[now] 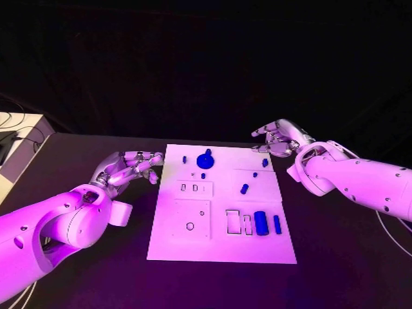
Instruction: Assemble the parts on the task board
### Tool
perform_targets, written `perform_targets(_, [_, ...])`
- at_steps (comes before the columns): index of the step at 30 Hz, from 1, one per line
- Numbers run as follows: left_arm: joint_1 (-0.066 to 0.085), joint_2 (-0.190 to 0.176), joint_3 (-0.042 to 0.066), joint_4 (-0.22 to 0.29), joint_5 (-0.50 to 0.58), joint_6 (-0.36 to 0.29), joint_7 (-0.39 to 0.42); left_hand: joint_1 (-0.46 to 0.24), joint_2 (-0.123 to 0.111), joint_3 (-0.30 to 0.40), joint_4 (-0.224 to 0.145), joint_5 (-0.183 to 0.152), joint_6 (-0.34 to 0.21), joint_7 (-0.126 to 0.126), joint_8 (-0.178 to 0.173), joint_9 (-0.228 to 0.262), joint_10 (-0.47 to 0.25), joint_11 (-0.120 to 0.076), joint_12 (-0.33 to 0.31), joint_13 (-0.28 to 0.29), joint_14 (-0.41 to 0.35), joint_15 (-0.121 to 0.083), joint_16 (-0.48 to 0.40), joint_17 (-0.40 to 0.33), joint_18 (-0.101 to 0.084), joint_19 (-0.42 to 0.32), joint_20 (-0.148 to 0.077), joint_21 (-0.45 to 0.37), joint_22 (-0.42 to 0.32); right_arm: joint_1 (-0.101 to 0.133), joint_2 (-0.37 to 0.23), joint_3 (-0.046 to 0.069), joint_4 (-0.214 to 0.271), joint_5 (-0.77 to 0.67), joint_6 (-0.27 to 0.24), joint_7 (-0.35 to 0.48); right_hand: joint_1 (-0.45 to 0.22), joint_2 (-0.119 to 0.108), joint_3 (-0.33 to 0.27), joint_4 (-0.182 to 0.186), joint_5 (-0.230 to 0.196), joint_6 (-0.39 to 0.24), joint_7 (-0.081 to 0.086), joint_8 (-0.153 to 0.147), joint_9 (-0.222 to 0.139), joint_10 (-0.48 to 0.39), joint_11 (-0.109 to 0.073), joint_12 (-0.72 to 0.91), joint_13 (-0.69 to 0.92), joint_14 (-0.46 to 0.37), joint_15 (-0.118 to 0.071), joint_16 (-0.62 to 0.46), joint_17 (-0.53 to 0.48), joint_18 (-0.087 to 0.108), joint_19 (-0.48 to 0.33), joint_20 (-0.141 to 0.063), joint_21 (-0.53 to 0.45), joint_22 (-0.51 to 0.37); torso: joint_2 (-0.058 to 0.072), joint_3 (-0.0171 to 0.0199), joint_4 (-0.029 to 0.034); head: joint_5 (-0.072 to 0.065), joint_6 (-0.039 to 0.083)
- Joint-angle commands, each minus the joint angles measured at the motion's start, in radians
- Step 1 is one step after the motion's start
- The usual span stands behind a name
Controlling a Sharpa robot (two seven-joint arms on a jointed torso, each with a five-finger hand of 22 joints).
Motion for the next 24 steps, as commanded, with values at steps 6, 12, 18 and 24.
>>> perform_targets(6, [0.000, 0.019, 0.001, -0.014, -0.007, 0.017, 0.014, 0.003, -0.005, -0.005, -0.002, -0.003, 0.002, 0.003, -0.001, -0.001, -0.020, 0.007, 0.000, 0.001, -0.003, 0.001, -0.003, -0.002, 0.017, -0.003, -0.004, -0.005, -0.003, -0.001, -0.025, 0.000, -0.074, 0.033, 0.144, 0.083, 0.029, -0.005, -0.017, -0.003, -0.003, -0.005, 0.005, 0.000, 0.000, -0.012, -0.001, -0.003, -0.008, 0.004, 0.006, -0.009, 0.015, -0.009, 0.087, 0.007, 0.006, 0.210, 0.000, 0.0197, -0.0113, -0.011, 0.002])
perform_targets(12, [0.000, 0.025, 0.001, -0.022, -0.007, 0.020, 0.016, 0.003, -0.005, -0.006, -0.003, -0.003, 0.001, 0.003, -0.001, -0.001, -0.027, 0.009, 0.000, 0.001, -0.004, 0.002, -0.003, -0.002, 0.017, -0.003, -0.003, -0.005, -0.004, -0.008, -0.015, 0.000, -0.125, -0.045, 0.193, 0.068, 0.040, -0.010, -0.019, -0.010, -0.002, -0.018, 0.008, 0.000, 0.000, -0.017, 0.001, -0.007, -0.012, 0.005, 0.007, -0.011, 0.018, -0.009, 0.087, 0.009, 0.005, 0.210, 0.003, 0.0224, -0.0123, -0.014, 0.000])
perform_targets(18, [0.000, 0.027, 0.001, -0.025, -0.007, 0.022, 0.018, 0.004, -0.005, -0.006, -0.005, -0.003, 0.000, 0.003, -0.001, -0.001, -0.030, 0.009, 0.000, 0.001, -0.004, 0.002, -0.003, -0.003, 0.018, -0.004, -0.003, -0.005, -0.004, -0.018, 0.015, 0.000, -0.191, -0.086, 0.223, 0.062, 0.052, -0.024, -0.016, 0.002, 0.000, -0.057, 0.018, -0.001, 0.000, -0.024, 0.008, -0.010, -0.021, 0.005, 0.013, -0.014, 0.026, -0.007, 0.087, 0.015, 0.004, 0.210, 0.004, 0.0215, -0.0109, -0.016, -0.002])
perform_targets(24, [-0.001, 0.027, 0.001, -0.023, -0.007, 0.024, 0.018, 0.004, -0.004, -0.007, -0.005, -0.003, 0.001, 0.004, -0.001, -0.001, -0.028, 0.009, 0.000, 0.001, -0.004, 0.002, -0.003, -0.002, 0.018, -0.004, -0.003, -0.005, -0.004, -0.028, 0.042, -0.001, -0.230, -0.108, 0.239, 0.060, 0.057, -0.028, -0.013, 0.014, 0.000, -0.056, 0.018, -0.001, 0.000, -0.024, 0.008, -0.004, -0.023, 0.007, 0.013, -0.016, 0.032, -0.007, 0.087, 0.016, 0.005, 0.210, 0.007, 0.0234, -0.0088, -0.018, -0.004])
